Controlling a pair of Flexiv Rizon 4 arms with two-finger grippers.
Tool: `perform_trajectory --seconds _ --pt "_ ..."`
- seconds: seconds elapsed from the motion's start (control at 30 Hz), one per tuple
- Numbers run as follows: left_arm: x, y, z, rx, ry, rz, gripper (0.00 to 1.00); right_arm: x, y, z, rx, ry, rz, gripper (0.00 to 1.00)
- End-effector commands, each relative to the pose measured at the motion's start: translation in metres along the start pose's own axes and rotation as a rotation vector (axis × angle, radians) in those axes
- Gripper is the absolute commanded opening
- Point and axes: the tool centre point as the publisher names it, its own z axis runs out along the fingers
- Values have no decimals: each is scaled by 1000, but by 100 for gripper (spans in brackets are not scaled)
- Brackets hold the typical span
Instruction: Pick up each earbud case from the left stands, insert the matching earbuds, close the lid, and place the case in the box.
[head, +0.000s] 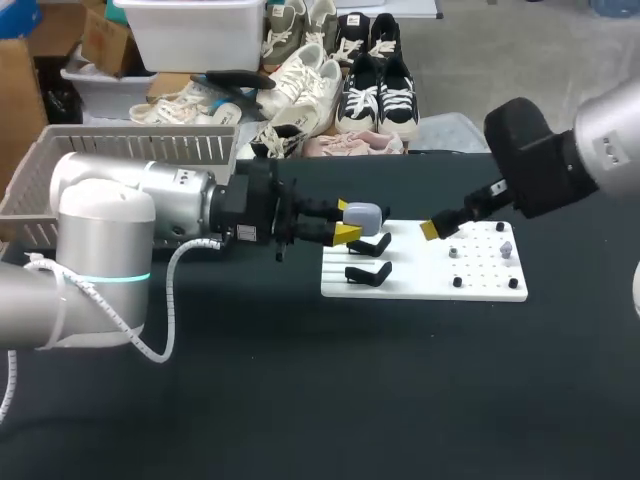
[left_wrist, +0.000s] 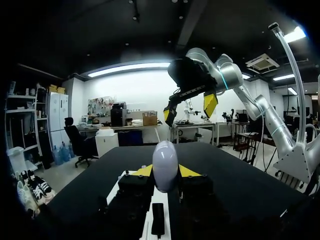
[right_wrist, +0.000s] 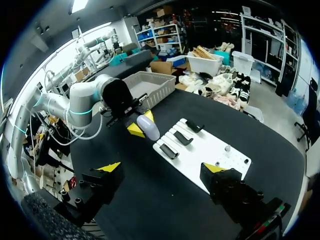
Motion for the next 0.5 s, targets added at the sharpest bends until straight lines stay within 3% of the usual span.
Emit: perform_trajectory --seconds 0.03,0.5 --pt "-1 -3 0 -10 0 1 0 -4 7 12 4 0 6 100" --pt "-1 -3 0 -10 0 1 0 -21 22 52 -30 45 2 100"
